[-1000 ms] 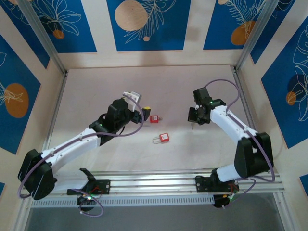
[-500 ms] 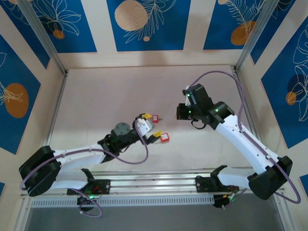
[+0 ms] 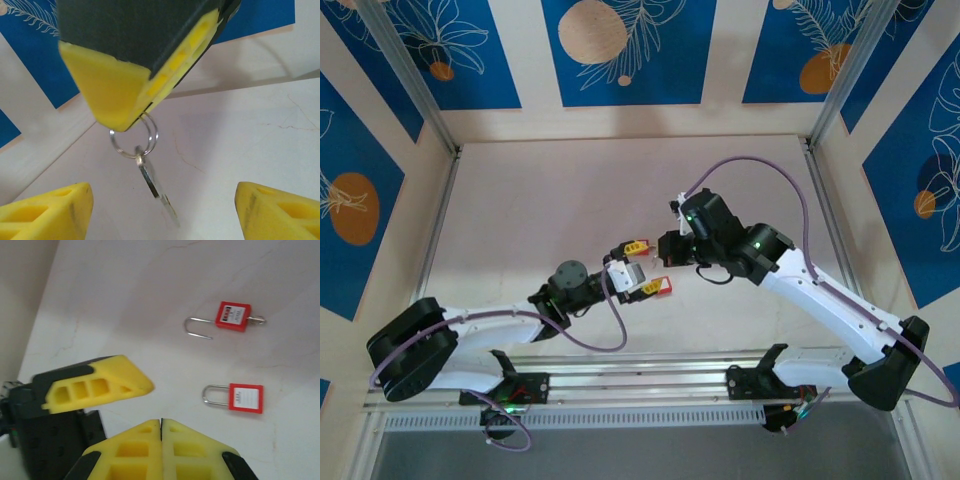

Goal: Unlock with the key

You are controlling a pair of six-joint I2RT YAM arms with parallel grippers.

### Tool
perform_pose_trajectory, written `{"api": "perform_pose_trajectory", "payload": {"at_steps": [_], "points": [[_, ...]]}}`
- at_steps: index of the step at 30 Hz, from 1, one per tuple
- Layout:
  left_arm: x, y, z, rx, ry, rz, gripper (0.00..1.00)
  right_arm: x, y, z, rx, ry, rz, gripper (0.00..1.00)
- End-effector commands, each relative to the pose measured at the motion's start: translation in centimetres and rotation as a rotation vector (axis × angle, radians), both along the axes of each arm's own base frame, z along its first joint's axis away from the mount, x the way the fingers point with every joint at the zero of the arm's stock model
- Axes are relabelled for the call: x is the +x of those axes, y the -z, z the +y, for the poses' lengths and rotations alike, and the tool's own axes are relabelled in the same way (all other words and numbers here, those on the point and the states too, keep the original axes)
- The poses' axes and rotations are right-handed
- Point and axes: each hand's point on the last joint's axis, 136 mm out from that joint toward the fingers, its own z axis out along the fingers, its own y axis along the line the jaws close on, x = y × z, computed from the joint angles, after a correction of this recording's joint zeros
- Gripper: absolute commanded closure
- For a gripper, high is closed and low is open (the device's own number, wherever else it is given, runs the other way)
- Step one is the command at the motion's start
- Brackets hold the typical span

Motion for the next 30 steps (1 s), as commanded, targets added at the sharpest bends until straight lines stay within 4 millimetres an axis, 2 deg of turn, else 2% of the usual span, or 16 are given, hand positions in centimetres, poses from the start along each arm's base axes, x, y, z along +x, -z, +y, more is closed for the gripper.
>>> {"api": "perform_pose_trajectory", "payload": {"at_steps": [1,8,12,21,27,30], "points": [[0.0,-1.4,0.2,-0.055,-0.01,-0.027,0.26,-0.7,-2.9,1.4,0.113,-0.017,-0.037,1.0],[0.0,-1.3,0.2,-0.055,-0.01,-0.02,0.31,-1.8,-3.9,2.6,0.163,-0.056,-0.04,1.0],[0.2,-1.5,0.3,-0.06,-0.02,-0.023,0.38,-2.0,-4.3,2.4,0.153,-0.056,-0.055,1.0],[0.0,-1.5,0.2,-0.034,-0.008,-0.036,0.67,-2.0,-4.5,1.1,0.142,-0.021,-0.071,1.0],[-0.2,-1.5,0.1,-0.034,-0.001,-0.029,0.82,-2.1,-4.4,0.6,0.133,-0.011,-0.074,1.0],[-0.2,-1.5,0.1,-0.037,0.004,-0.025,0.85,-2.2,-4.1,0.5,0.126,-0.007,-0.068,1.0]]}}
